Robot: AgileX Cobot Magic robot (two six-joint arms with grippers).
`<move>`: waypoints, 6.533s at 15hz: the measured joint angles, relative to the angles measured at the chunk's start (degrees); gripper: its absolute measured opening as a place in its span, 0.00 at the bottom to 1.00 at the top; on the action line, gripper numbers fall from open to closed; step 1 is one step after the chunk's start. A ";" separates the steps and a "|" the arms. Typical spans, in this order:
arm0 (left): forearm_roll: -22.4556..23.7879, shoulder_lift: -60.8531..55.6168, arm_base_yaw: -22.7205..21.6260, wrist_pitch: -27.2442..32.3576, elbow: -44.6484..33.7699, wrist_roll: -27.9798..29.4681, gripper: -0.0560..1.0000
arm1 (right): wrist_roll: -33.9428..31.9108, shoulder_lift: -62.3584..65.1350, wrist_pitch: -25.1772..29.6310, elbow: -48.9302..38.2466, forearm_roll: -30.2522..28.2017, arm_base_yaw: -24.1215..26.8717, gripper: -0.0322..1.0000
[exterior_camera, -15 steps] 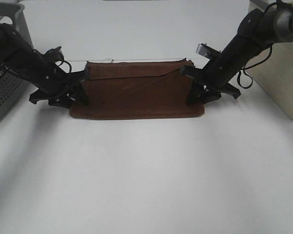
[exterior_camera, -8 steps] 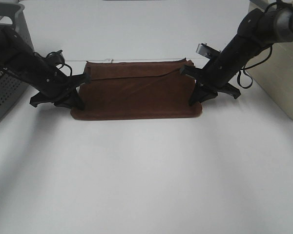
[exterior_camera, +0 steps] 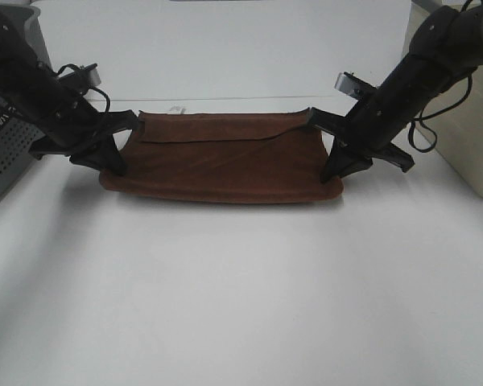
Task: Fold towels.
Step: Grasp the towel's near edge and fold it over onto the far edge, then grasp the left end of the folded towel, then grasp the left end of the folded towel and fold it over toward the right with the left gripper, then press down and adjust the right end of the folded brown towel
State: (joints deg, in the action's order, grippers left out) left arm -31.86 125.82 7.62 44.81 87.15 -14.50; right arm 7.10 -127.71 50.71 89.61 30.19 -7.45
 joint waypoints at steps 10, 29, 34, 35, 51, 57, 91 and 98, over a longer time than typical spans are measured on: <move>0.92 -9.51 0.52 -3.04 -17.36 0.86 0.06 | 5.61 9.85 -5.04 -18.33 4.07 -0.11 0.03; 2.92 12.09 -2.18 -3.90 19.71 9.74 0.06 | 2.29 -11.34 -2.01 21.08 -1.03 -0.11 0.03; 1.89 12.09 -2.18 -4.58 19.82 10.08 0.39 | 2.35 -11.86 -2.35 21.08 0.00 -0.11 0.42; 1.89 12.09 -2.18 -4.18 19.82 10.08 0.56 | 2.29 -11.52 -1.95 21.08 0.00 -0.06 0.56; 9.40 12.83 0.86 -4.87 19.82 11.75 0.85 | 0.80 -6.42 1.60 21.20 -3.09 -0.06 0.79; 7.79 14.38 0.86 -6.65 20.23 12.09 0.74 | 0.80 -6.42 1.60 21.20 -3.09 -0.06 0.79; -6.30 14.04 16.10 -5.61 36.10 27.79 0.60 | 0.63 -0.69 12.38 21.20 -6.93 -0.06 0.79; -3.32 14.09 9.22 0.80 46.87 21.77 0.60 | 12.03 -1.49 9.22 21.20 18.16 -2.29 0.79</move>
State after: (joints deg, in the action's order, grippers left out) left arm -35.18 139.92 16.84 45.61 134.01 7.28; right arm 19.14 -129.20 59.93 110.81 48.36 -9.74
